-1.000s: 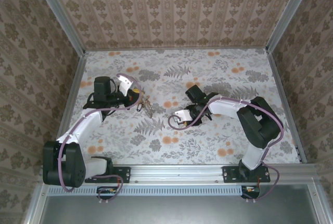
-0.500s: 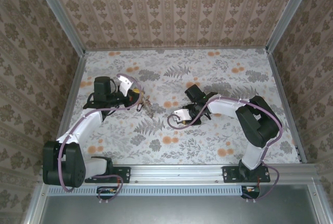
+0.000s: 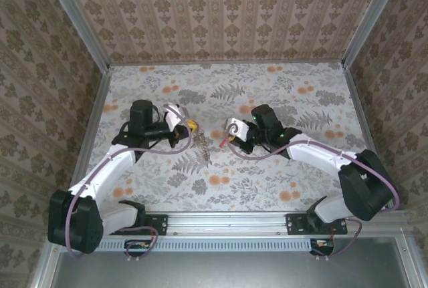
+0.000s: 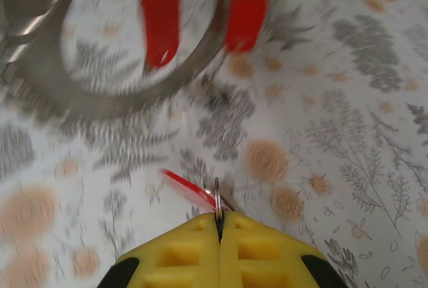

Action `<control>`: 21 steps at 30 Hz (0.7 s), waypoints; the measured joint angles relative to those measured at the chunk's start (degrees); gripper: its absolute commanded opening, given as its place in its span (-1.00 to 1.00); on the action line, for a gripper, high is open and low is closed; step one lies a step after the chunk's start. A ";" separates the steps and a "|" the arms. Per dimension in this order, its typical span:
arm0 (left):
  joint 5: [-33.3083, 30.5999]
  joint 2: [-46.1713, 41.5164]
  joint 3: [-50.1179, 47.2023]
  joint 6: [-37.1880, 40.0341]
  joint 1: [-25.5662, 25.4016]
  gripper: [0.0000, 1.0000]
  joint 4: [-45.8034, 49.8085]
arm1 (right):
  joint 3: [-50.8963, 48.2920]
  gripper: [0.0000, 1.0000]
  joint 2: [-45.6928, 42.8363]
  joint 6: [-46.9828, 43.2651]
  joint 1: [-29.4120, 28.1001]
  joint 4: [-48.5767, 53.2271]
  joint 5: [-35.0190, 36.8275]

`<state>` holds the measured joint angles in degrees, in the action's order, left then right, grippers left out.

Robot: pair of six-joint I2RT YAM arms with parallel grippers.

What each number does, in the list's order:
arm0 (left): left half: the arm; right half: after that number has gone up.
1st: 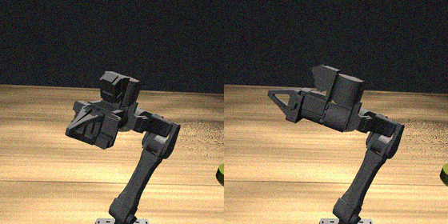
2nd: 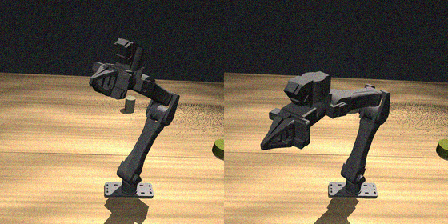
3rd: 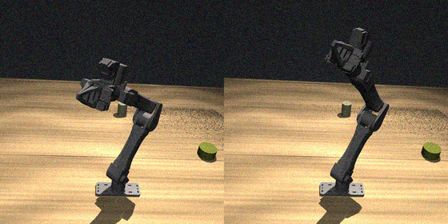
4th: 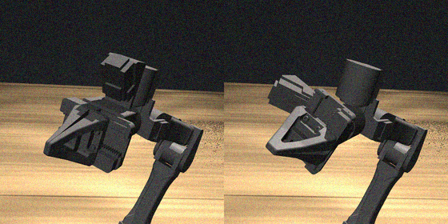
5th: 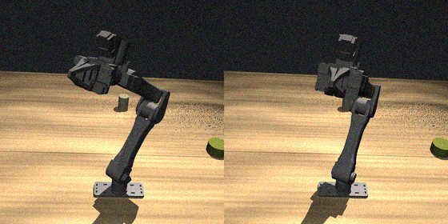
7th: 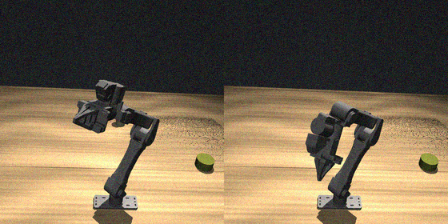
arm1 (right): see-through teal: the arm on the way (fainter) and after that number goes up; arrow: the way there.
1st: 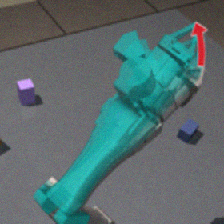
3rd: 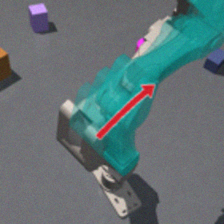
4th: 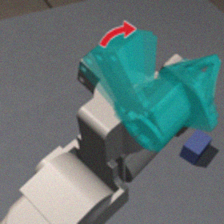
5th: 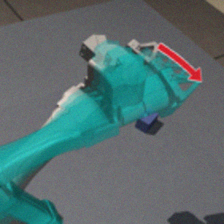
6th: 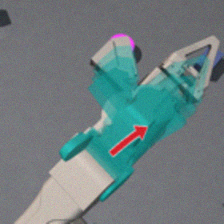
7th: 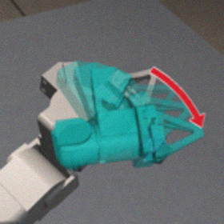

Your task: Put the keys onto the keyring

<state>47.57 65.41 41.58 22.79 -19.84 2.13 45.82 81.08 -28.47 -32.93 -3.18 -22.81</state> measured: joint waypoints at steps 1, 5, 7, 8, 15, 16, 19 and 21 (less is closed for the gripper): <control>0.00 -0.37 0.00 0.39 -0.63 -1.00 -0.28 | -0.68 -1.00 -0.50 3.10 -0.31 -2.19 0.07; -0.11 -2.78 -1.05 2.56 -2.97 -1.00 -2.45 | -3.56 -1.00 -3.52 11.30 -2.78 -6.67 2.10; -0.35 -3.78 -1.60 3.74 -4.04 -1.00 -3.02 | -4.42 -1.00 -5.75 13.97 -4.35 -7.78 3.43; -0.50 -4.00 -1.68 4.13 -4.48 -1.00 -3.15 | -4.74 -1.00 -6.78 14.84 -4.98 -8.33 4.09; -3.15 -4.15 -1.77 6.97 -7.61 -1.00 -4.20 | -6.21 -1.00 -10.95 21.18 -9.51 -13.97 9.20; -3.58 -4.15 -1.77 7.26 -7.98 -1.00 -4.33 | -6.34 -1.00 -10.88 22.36 -10.14 -14.82 10.10; -4.74 -4.57 -2.08 7.78 -8.48 -1.00 -4.74 | -6.32 -1.00 -10.25 24.37 -11.91 -16.55 12.46; -5.49 -4.96 -2.27 8.13 -8.74 -1.00 -4.96 | -6.23 -1.00 -9.33 24.92 -12.96 -17.16 13.57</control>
<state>42.09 60.45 39.31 30.92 -28.58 -2.83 39.59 71.75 -3.55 -45.89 -20.34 -9.23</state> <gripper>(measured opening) 0.044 0.067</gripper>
